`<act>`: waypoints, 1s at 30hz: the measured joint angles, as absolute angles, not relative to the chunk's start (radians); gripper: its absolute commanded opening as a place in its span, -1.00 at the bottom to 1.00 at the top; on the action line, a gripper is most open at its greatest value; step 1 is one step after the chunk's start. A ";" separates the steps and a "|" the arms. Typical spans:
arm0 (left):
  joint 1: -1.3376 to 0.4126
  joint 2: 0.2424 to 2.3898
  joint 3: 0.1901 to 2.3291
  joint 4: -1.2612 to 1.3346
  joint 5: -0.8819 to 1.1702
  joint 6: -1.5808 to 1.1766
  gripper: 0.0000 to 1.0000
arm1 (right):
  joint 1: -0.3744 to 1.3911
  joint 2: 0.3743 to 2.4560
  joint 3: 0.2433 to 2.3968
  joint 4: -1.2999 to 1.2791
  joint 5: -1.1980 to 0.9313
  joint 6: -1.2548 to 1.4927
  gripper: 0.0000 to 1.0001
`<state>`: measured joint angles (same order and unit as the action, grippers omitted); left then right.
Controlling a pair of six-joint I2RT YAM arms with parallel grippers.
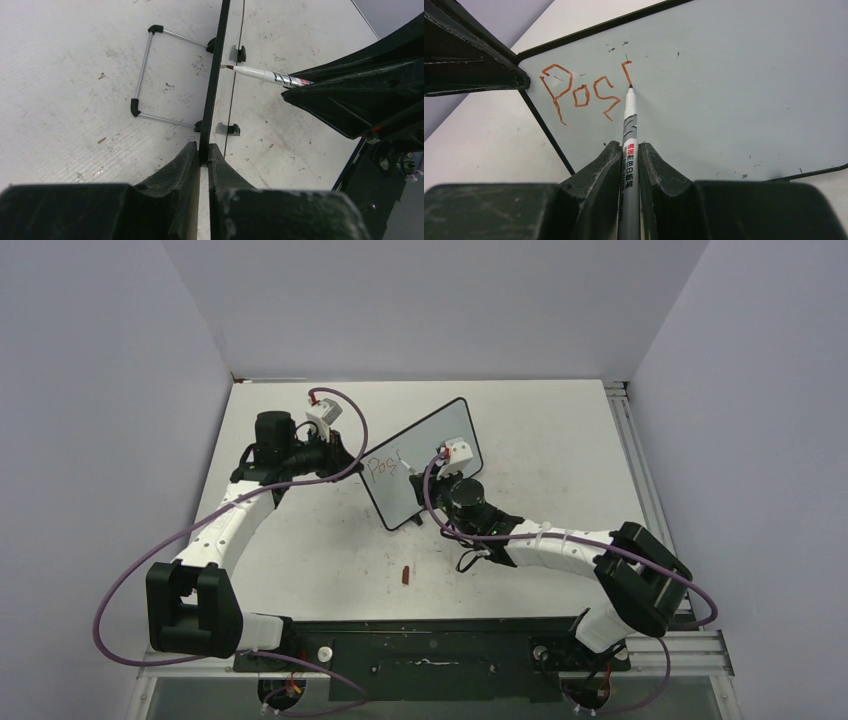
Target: Write a sentence on the whiteboard
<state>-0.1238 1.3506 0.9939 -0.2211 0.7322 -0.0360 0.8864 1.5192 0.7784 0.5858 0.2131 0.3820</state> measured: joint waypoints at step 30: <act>-0.124 1.350 0.994 -0.221 0.734 -0.036 -1.00 | 0.939 1.425 0.767 0.540 0.281 0.350 -0.89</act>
<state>-0.1238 1.3502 0.9939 -0.2211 0.7341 -0.0364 0.9386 1.4246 0.7666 0.5400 0.2806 0.3504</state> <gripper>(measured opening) 0.068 0.161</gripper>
